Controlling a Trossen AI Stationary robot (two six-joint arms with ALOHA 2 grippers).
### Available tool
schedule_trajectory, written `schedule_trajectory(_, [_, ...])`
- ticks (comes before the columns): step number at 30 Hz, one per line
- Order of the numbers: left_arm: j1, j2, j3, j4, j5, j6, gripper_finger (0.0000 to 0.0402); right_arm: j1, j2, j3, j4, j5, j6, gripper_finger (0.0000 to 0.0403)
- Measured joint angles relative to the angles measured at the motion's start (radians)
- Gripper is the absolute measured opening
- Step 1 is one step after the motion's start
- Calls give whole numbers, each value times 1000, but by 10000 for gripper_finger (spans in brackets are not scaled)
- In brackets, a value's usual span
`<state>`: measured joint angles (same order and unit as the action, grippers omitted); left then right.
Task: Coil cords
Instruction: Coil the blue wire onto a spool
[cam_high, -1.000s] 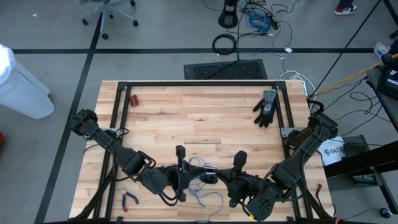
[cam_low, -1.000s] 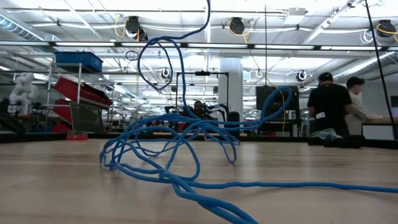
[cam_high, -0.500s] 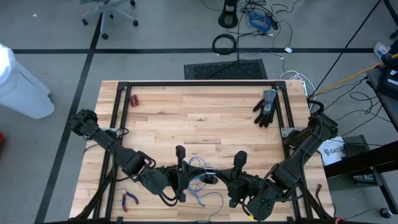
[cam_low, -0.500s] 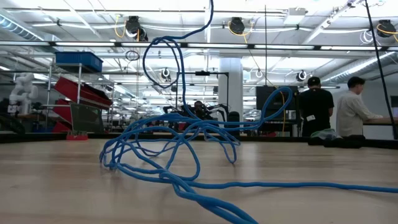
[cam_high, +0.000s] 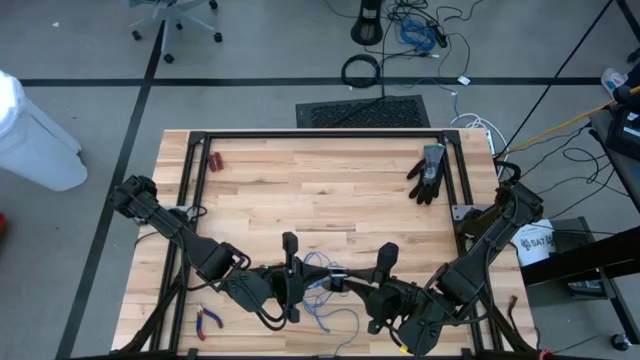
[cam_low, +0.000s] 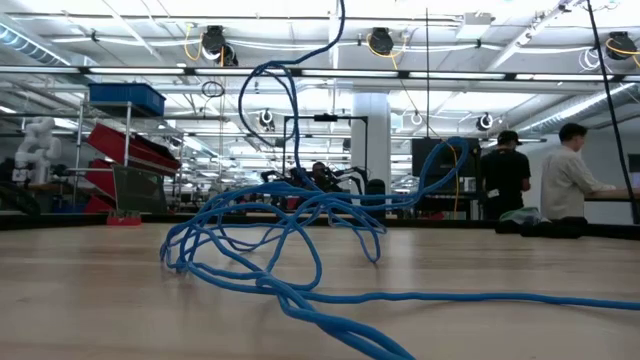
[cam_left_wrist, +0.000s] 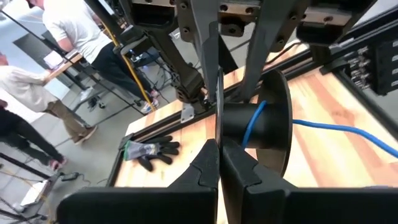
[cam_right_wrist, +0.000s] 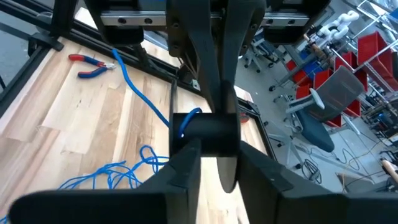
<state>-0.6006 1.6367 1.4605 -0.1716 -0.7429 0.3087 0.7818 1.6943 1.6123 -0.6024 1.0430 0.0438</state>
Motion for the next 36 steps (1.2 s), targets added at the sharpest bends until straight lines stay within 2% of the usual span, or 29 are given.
schedule_trajectory(10, [-22, 0, 0, -69, -34, 64, 0, 46, 0, 0, -17, 60, 0, 100])
schedule_trajectory(14, [-54, 0, 0, -69, -87, 67, 0, 56, -1, 0, -31, 63, -28, 100])
schedule_trajectory(19, [-88, 0, 0, -68, -144, 54, 0, 63, -12, 0, -126, 89, -115, 100])
schedule_trajectory(23, [-90, 0, 0, -66, -183, 20, 0, 63, -15, 0, -179, 138, -89, 100])
schedule_trajectory(27, [-87, 0, 0, -78, -189, 19, 0, 63, -18, 0, -206, 167, 16, 100])
schedule_trajectory(31, [-87, 0, 0, -104, -199, 37, 0, 63, -18, 0, -269, 156, 195, 100])
schedule_trajectory(36, [-89, 0, 0, -108, -236, 40, 0, 62, -14, 0, -380, 42, 512, 100])
